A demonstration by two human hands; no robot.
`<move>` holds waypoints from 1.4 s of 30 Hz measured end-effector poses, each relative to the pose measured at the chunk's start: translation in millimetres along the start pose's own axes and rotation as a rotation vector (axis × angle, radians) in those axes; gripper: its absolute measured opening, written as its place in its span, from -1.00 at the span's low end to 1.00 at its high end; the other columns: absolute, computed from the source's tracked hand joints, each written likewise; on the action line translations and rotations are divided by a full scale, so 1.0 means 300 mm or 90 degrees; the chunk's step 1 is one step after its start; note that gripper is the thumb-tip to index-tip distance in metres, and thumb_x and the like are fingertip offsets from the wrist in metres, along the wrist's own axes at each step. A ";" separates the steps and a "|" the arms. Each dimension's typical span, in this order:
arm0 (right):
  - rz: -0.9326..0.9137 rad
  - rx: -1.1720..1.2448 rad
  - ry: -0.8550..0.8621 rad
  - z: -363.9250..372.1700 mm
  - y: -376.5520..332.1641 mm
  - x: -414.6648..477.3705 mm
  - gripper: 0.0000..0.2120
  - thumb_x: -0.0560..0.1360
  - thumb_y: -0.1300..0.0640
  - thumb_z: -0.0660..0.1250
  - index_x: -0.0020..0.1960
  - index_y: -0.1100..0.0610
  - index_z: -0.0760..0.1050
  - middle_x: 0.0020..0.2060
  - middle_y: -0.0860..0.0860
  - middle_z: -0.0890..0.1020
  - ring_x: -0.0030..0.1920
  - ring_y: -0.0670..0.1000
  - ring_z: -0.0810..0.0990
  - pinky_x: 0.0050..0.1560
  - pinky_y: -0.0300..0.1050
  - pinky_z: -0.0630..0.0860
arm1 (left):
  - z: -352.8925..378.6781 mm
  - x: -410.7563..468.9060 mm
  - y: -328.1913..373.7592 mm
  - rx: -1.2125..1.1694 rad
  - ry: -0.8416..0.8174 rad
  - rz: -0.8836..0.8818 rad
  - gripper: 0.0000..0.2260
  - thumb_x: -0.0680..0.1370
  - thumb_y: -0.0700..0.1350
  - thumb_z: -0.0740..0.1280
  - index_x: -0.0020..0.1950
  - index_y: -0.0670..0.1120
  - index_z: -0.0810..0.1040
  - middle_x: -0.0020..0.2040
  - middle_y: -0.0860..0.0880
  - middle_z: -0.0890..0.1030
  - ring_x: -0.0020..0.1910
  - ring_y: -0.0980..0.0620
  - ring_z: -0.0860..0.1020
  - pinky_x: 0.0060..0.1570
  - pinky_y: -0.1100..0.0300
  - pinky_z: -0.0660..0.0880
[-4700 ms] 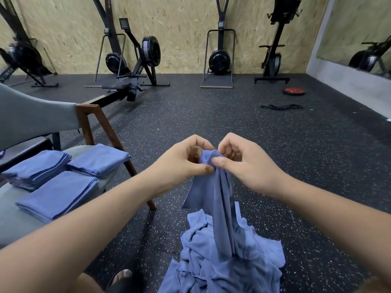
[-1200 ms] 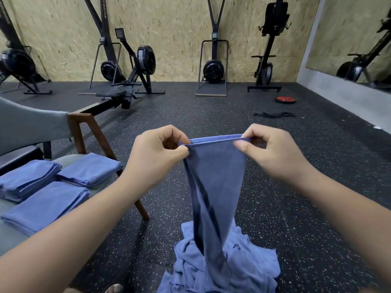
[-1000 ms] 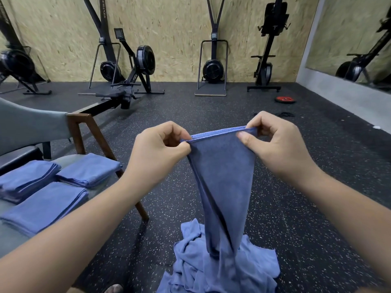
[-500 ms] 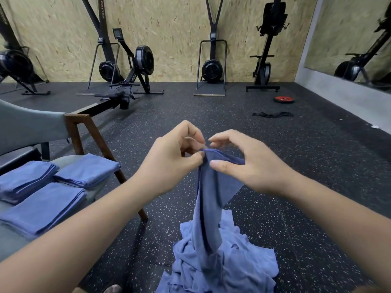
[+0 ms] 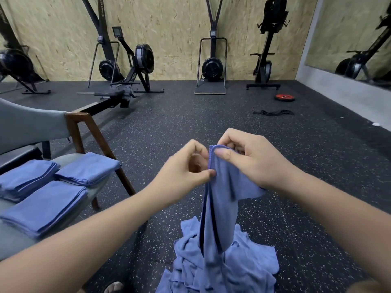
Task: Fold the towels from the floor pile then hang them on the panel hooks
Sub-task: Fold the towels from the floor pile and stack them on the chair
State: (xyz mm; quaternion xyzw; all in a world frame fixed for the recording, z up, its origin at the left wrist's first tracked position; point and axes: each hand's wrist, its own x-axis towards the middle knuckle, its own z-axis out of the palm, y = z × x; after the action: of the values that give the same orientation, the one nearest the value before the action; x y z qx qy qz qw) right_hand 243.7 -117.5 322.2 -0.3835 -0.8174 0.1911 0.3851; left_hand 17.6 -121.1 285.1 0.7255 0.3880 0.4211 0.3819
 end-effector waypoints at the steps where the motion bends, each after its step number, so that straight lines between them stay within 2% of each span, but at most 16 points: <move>1: 0.003 -0.008 0.002 -0.008 0.002 -0.001 -0.89 0.66 0.04 0.42 -0.03 0.01 0.59 -0.22 -0.02 0.65 -0.17 0.06 0.59 -0.06 0.11 0.53 | 0.010 0.001 -0.023 0.012 -0.006 -0.008 -0.76 0.52 -0.18 0.51 0.07 -0.01 0.50 -0.15 -0.06 0.69 -0.18 0.00 0.57 -0.10 -0.04 0.49; 4: 0.020 -0.027 0.015 -0.023 0.007 -0.005 -0.88 0.67 0.09 0.40 -0.04 0.04 0.56 -0.22 -0.07 0.63 -0.20 -0.07 0.54 -0.10 -0.09 0.45 | 0.044 0.001 -0.081 0.008 -0.016 -0.039 -0.80 0.49 -0.25 0.45 -0.04 0.02 0.53 -0.18 0.00 0.66 -0.20 0.03 0.55 -0.09 0.04 0.48; 8: 0.047 -0.024 0.060 -0.044 0.013 -0.010 -0.88 0.70 0.10 0.35 -0.03 0.06 0.52 -0.22 0.02 0.61 -0.17 0.04 0.53 -0.09 -0.05 0.43 | 0.066 -0.004 -0.137 0.020 -0.035 -0.090 -0.86 0.45 -0.17 0.44 -0.12 0.07 0.57 -0.22 0.06 0.64 -0.24 0.06 0.53 -0.13 0.09 0.44; 11: 0.060 -0.029 0.116 -0.077 0.020 -0.007 -0.90 0.70 0.10 0.34 0.00 0.05 0.52 -0.23 0.02 0.58 -0.22 -0.07 0.46 -0.14 -0.13 0.38 | 0.043 -0.004 -0.161 0.029 -0.052 -0.102 -0.84 0.52 -0.18 0.48 -0.05 0.04 0.55 -0.22 0.05 0.63 -0.26 0.06 0.50 -0.19 0.10 0.40; 15: 0.082 -0.022 0.142 -0.106 0.048 -0.007 -0.91 0.71 0.08 0.32 0.02 -0.01 0.51 -0.26 0.06 0.53 -0.22 -0.02 0.44 -0.15 -0.10 0.36 | 0.023 -0.002 -0.147 0.054 -0.063 -0.037 -0.82 0.63 -0.18 0.45 0.08 -0.06 0.46 -0.24 0.03 0.58 -0.27 0.03 0.42 -0.20 0.12 0.35; 20: 0.078 -0.022 0.152 -0.107 0.055 -0.011 -0.90 0.72 0.07 0.32 0.02 -0.02 0.51 -0.34 -0.05 0.47 -0.26 -0.10 0.40 -0.19 -0.16 0.34 | 0.042 -0.011 -0.089 0.067 -0.078 0.034 -0.83 0.61 -0.21 0.48 0.07 0.01 0.56 -0.22 -0.07 0.64 -0.32 0.04 0.43 -0.26 0.23 0.37; 23: 0.077 -0.019 0.136 -0.095 0.046 -0.012 -0.91 0.72 0.06 0.31 0.03 -0.01 0.51 -0.27 0.07 0.55 -0.22 0.02 0.46 -0.13 -0.04 0.39 | 0.052 -0.009 -0.087 0.133 -0.074 0.064 -0.84 0.58 -0.20 0.52 0.06 0.04 0.65 -0.22 0.02 0.68 -0.36 0.19 0.43 -0.27 0.33 0.33; 25: 0.068 -0.020 0.131 -0.089 0.036 -0.013 -0.91 0.72 0.06 0.31 0.03 -0.01 0.52 -0.24 0.09 0.57 -0.19 0.10 0.50 -0.12 -0.02 0.42 | 0.057 -0.004 -0.095 0.200 -0.068 0.078 -0.91 0.56 -0.19 0.53 -0.03 -0.01 0.68 -0.25 0.10 0.66 -0.39 0.26 0.45 -0.28 0.40 0.31; 27: 0.061 -0.023 0.138 -0.088 0.027 -0.014 -0.91 0.72 0.08 0.32 0.02 -0.01 0.52 -0.27 0.06 0.55 -0.23 0.02 0.45 -0.15 -0.12 0.38 | 0.057 0.000 -0.113 0.264 -0.065 0.087 -0.88 0.55 -0.12 0.55 -0.14 -0.04 0.66 -0.30 0.16 0.61 -0.40 0.23 0.44 -0.30 0.35 0.33; 30: 0.062 -0.028 0.163 -0.099 0.020 -0.014 -0.91 0.71 0.10 0.33 0.02 0.00 0.53 -0.31 -0.03 0.51 -0.26 -0.12 0.40 -0.21 -0.27 0.33 | 0.047 0.013 -0.153 0.298 -0.068 0.096 -0.81 0.56 0.00 0.56 -0.16 -0.04 0.66 -0.26 0.10 0.65 -0.30 0.07 0.57 -0.20 0.12 0.51; 32: 0.062 -0.029 0.180 -0.112 0.027 -0.012 -0.91 0.71 0.10 0.33 0.02 0.01 0.53 -0.28 -0.03 0.54 -0.23 -0.09 0.44 -0.17 -0.20 0.37 | 0.035 0.022 -0.182 0.303 -0.074 0.105 -0.76 0.57 0.05 0.56 -0.18 -0.06 0.64 -0.25 0.06 0.63 -0.27 0.01 0.57 -0.18 0.08 0.52; 35: 0.060 -0.036 0.213 -0.139 0.050 -0.006 -0.91 0.72 0.08 0.31 0.03 0.01 0.51 -0.18 0.09 0.60 -0.12 0.13 0.53 -0.04 0.07 0.47 | 0.013 0.028 -0.222 0.297 -0.070 0.094 -0.74 0.57 0.05 0.56 -0.20 -0.06 0.63 -0.27 0.04 0.60 -0.31 0.01 0.51 -0.23 0.08 0.47; 36: 0.062 -0.038 0.228 -0.149 0.055 -0.006 -0.92 0.72 0.07 0.31 0.04 0.01 0.51 -0.17 0.08 0.60 -0.10 0.15 0.54 -0.02 0.09 0.47 | 0.003 0.030 -0.232 0.286 -0.064 0.077 -0.76 0.56 0.04 0.56 -0.19 -0.05 0.65 -0.27 0.06 0.61 -0.31 0.04 0.51 -0.24 0.09 0.46; 37: 0.064 -0.041 0.248 -0.158 0.060 -0.008 -0.91 0.72 0.07 0.31 0.04 0.02 0.51 -0.18 0.03 0.61 -0.11 0.10 0.54 -0.03 0.06 0.46 | -0.007 0.032 -0.241 0.271 -0.058 0.058 -0.80 0.55 0.03 0.57 -0.17 -0.04 0.67 -0.27 0.08 0.63 -0.33 0.11 0.49 -0.25 0.13 0.45; 39: 0.074 -0.041 0.291 -0.169 0.071 -0.012 -0.91 0.72 0.08 0.30 0.04 0.02 0.51 -0.22 -0.12 0.56 -0.18 -0.09 0.50 -0.10 -0.14 0.41 | -0.028 0.037 -0.242 0.239 -0.045 0.026 -0.86 0.55 -0.01 0.58 -0.15 0.01 0.71 -0.30 0.16 0.63 -0.32 0.24 0.47 -0.24 0.21 0.44; 42: 0.099 -0.026 0.332 -0.169 0.085 -0.016 -0.93 0.72 0.08 0.31 0.05 0.01 0.50 -0.24 -0.13 0.52 -0.20 -0.17 0.45 -0.15 -0.25 0.36 | -0.058 0.051 -0.226 0.232 -0.015 0.030 -0.93 0.55 -0.03 0.57 -0.08 -0.01 0.76 -0.22 0.13 0.70 -0.24 0.23 0.56 -0.17 0.21 0.51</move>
State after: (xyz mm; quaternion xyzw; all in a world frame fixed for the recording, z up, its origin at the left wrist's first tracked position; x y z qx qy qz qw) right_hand 297.3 -104.3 336.3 -0.4891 -0.6621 0.0986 0.5592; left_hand -9.2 -76.0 236.3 0.7966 0.4362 0.3438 0.2385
